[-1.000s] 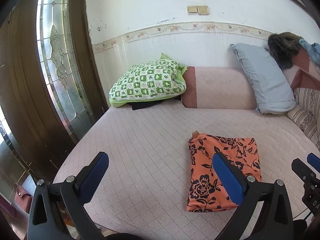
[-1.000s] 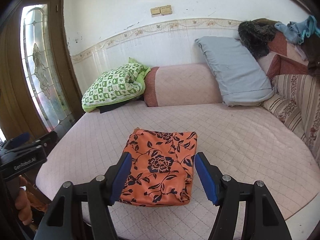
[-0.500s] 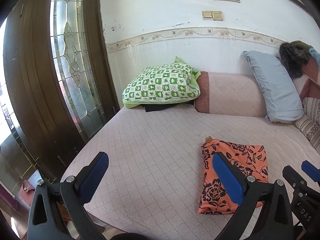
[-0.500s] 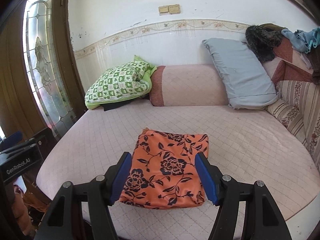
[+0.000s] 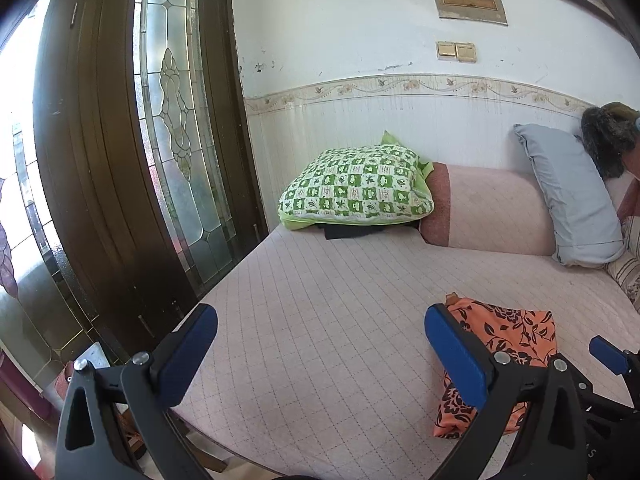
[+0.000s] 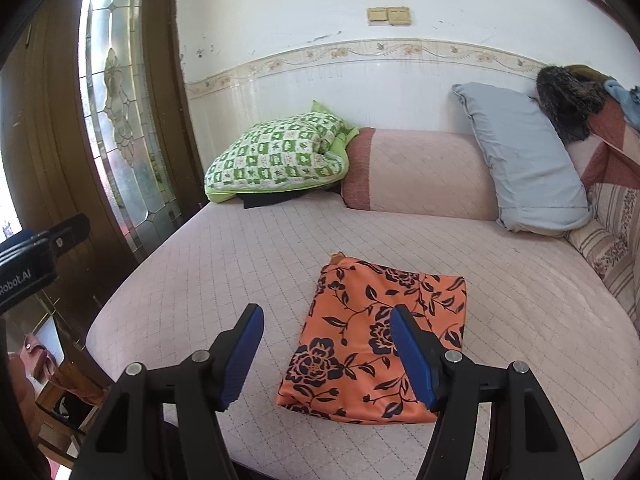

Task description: Fold small clothes

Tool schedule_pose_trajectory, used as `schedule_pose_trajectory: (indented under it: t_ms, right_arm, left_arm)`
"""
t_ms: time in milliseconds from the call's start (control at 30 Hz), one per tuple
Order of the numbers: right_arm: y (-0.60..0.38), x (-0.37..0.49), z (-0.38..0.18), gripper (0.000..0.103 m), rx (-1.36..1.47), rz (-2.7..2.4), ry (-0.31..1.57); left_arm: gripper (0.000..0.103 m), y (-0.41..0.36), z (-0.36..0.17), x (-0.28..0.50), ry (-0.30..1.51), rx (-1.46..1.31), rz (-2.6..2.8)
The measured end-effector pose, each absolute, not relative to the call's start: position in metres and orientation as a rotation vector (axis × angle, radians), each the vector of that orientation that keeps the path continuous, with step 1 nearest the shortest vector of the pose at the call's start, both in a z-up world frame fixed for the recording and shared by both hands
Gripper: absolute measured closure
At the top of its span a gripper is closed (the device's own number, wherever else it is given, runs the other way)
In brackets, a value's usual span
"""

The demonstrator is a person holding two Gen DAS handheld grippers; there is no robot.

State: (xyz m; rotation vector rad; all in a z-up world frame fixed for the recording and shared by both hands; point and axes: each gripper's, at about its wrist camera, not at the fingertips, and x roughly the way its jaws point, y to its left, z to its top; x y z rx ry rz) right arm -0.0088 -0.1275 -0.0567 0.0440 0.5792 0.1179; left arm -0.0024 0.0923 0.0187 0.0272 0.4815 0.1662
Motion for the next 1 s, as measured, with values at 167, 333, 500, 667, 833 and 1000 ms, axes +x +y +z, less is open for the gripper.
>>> schedule_pose_trajectory:
  t_ms: [167,333,500,667,833,1000]
  right_arm:
    - [-0.125,-0.013,-0.052,0.034,0.027,0.126,0.560]
    - [-0.136,-0.020,-0.048,0.034,0.047,0.109,0.547]
    - [-0.150,-0.031,-0.041,0.034,0.052,0.077,0.527]
    - [-0.164,-0.041,-0.035,0.034,0.061,0.052,0.512]
    - [-0.178,-0.050,-0.031,0.034,0.078,0.027,0.502]
    - [-0.188,-0.053,-0.028,0.034,0.104,0.010,0.487]
  left_arm:
    - [0.000,0.089,0.019,-0.003,0.494,0.025,0.130]
    - [0.000,0.073,0.021,-0.008,0.496,0.046,0.101]
    - [0.000,0.054,0.026,-0.017,0.488,0.096,0.101]
    - [0.000,0.042,0.034,-0.026,0.486,0.082,0.025]
    - [0.000,0.030,0.040,-0.031,0.488,0.078,-0.044]
    - [0.000,0.019,0.043,-0.031,0.475,0.076,-0.083]
